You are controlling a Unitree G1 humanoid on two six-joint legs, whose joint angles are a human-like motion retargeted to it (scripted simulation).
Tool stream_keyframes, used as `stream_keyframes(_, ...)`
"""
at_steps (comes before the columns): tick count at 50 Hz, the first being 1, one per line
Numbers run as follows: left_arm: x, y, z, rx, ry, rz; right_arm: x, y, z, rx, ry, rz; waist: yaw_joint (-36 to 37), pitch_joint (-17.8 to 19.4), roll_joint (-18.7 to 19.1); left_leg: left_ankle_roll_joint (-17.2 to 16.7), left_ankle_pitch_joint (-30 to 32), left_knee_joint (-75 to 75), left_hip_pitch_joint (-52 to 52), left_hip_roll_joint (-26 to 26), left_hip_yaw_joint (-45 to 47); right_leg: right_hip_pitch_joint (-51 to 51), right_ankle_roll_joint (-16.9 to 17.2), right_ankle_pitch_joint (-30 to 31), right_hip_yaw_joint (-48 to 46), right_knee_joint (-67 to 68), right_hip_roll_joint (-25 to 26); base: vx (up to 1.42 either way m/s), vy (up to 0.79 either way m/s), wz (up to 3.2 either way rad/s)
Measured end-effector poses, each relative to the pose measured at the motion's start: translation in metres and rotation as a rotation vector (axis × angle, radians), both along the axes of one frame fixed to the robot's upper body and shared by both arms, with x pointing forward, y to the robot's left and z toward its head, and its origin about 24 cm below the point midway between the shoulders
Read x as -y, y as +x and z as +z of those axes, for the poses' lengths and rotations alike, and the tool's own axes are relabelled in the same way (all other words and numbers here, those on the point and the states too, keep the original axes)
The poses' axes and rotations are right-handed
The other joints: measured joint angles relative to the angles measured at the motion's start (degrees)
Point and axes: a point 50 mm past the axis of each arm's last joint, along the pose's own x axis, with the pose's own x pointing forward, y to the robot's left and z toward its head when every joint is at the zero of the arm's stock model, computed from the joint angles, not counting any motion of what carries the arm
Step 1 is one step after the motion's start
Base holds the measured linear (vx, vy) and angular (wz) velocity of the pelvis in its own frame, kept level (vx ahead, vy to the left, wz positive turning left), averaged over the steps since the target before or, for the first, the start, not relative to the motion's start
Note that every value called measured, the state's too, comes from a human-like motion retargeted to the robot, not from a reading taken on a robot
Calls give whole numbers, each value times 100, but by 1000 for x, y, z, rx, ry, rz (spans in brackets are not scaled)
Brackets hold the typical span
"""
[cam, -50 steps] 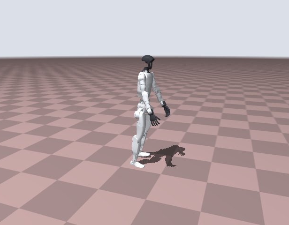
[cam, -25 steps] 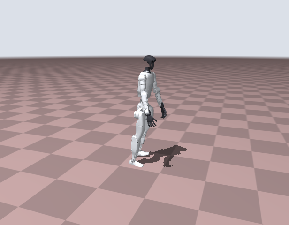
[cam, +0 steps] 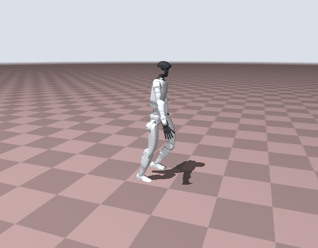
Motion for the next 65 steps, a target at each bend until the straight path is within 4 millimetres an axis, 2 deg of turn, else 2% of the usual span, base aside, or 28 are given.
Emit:
stream_keyframes(4, -3, -26, -4, -59, 30, 3, 5, 21, 13, 78, -28, -3, 356, 253, -24, -76, 339, -1454, 70, -172, 560, 118, 112, 99, 128, 104, -74, 26, 6, -32)
stream_keyframes(7, -3, -40, -6, -65, 54, 17, 7, 41, 27, 188, -45, -32, 561, 397, 75, -164, 1017, -3195, 274, -342, 951, 277, 177, 184, 197, 56, 2, 30, 10, -28)
stream_keyframes(10, -3, -53, -6, -58, 70, 43, 5, 57, 40, 307, -55, -52, 669, 441, 292, -326, 1744, -4716, 388, -365, 1149, 547, 215, 227, 229, -86, 232, 36, 13, -21)
stream_keyframes(13, -2, -62, -7, -57, 63, 74, -2, 67, 47, 386, -67, -28, 718, 387, 366, -549, 1918, -5271, 200, -246, 1372, 441, 333, 63, 243, 356, 346, 40, 16, -19)
stream_keyframes(17, -2, -72, -7, -85, 54, 98, -13, 63, 43, 388, -73, 51, 615, 284, 333, -897, 1884, -5274, 250, -190, 1739, 907, 328, 333, 277, -40, 353, 52, 18, 8)
stream_keyframes(20, -6, -59, -5, -76, 57, 61, -30, 59, 39, 390, -36, 113, 461, 199, 270, -964, 2010, -5274, 484, -181, 1833, 993, 320, 699, 300, 231, 409, 58, 20, 10)
stream_keyframes(22, -9, -48, -4, -59, 63, 25, -38, 48, 30, 364, 0, 129, 377, 110, 250, -967, 1976, -5274, 715, -188, 1772, 899, 316, 1047, 325, 809, 448, 62, 23, 9)
stream_keyframes(25, -12, -20, 1, -16, 79, -50, -44, 24, 14, 297, 50, 133, 206, -24, 289, -902, 1793, -5274, 1081, -186, 1550, 476, 280, 1708, 243, 2174, 530, 59, 24, 28)
stream_keyframes(27, -14, 9, 6, 35, 101, -111, -43, 5, 3, 238, 68, 118, 80, -162, 305, -826, 1645, -5272, 1248, -212, 1420, -84, 256, 2075, 107, 3290, 499, 53, 24, 38)
stream_keyframes(29, -14, 41, 15, 95, 145, -182, -37, -15, -8, 174, 72, 79, -142, -314, 317, -838, 1397, -4999, 1250, -218, 1272, -672, 160, 2197, -170, 4244, 326, 48, 25, 86)
stream_keyframes(30, -14, 57, 19, 119, 181, -234, -33, -26, -13, 142, 73, 41, -343, -406, 315, -914, 1166, -4598, 1120, -190, 1167, -943, 91, 2147, -395, 4639, 169, 46, 23, 83)
stream_keyframes(31, -13, 80, 28, 186, 190, -215, -30, -34, -16, 105, 59, 55, -329, -414, 369, -847, 1193, -4827, 1307, -224, 1125, -1214, -92, 1974, -461, 4917, 109, 46, 20, 47)
stream_keyframes(35, 1, 166, 72, 438, 240, -230, -13, -63, -27, -19, 21, 25, -685, -395, 594, -910, 1040, -4952, 1704, -288, 772, -1936, -611, 980, -973, 5240, -189, 43, 17, 71)
stream_keyframes(39, 28, 235, 129, 706, 246, -280, 2, -85, -31, -110, 9, -19, -1225, -333, 796, -999, 874, -4918, 1998, -331, 281, -2333, -653, 400, -1257, 4305, -177, 41, 11, 113)
stream_keyframes(42, 48, 270, 172, 889, 235, -322, 10, -96, -33, -157, 15, -55, -1564, -270, 865, -1047, 758, -4903, 2222, -400, -44, -2481, -516, 474, -1272, 3047, -76, 42, 6, 100)
stream_keyframes(46, 69, 297, 219, 1089, 207, -327, 15, -103, -34, -193, 23, -102, -1895, -101, 813, -1108, 585, -4874, 2605, -582, -410, -2254, -214, 1329, -1304, 663, -25, 45, 1, 87)
stream_keyframes(50, 79, 306, 243, 1188, 186, -298, 14, -101, -34, -227, 23, -98, -2049, 199, 703, -1152, 383, -4832, 3127, -715, -680, -1839, 265, 2291, -1593, -1334, -32, 51, -6, 60)
stream_keyframes(52, 80, 305, 240, 1185, 178, -304, 13, -97, -34, -222, 28, -90, -2036, 260, 716, -1145, 313, -4781, 3294, -687, -744, -1860, 463, 2321, -1605, -1543, 23, 52, -9, 31)
stream_keyframes(54, 80, 299, 227, 1148, 166, -314, 12, -93, -33, -208, 32, -90, -2002, 242, 738, -1098, 275, -4697, 3396, -643, -813, -1869, 577, 2283, -1468, -1543, 101, 54, -14, 25)
stream_keyframes(56, 77, 288, 204, 1079, 156, -325, 11, -90, -32, -187, 34, -93, -1946, 176, 743, -1036, 274, -4582, 3474, -591, -890, -1776, 594, 2344, -1289, -1543, 200, 58, -20, 22)
stream_keyframes(58, 72, 270, 173, 974, 152, -337, 10, -88, -31, -164, 35, -96, -1881, 91, 722, -937, 324, -4429, 3540, -568, -1002, -1613, 594, 2424, -1208, -1543, 227, 61, -20, 25)
stream_keyframes(61, 58, 225, 116, 743, 171, -373, 10, -84, -30, -127, 43, -110, -1692, -56, 666, -804, 568, -4037, 3565, -579, -1121, -1342, 594, 2423, -1280, -1531, 149, 63, -18, 11)
stream_keyframes(63, 46, 183, 77, 533, 189, -399, 11, -83, -30, -127, 48, -113, -1602, -83, 583, -704, 838, -3565, 3509, -643, -1245, -1050, 594, 2277, -1296, -1539, -43, 64, -12, 19)
stream_keyframes(65, 33, 132, 44, 322, 179, -399, 12, -81, -29, -124, 48, -110, -1403, -119, 501, -712, 1118, -2767, 3268, -644, -1180, -888, 593, 2038, -1274, -1346, -172, 61, -15, 9)
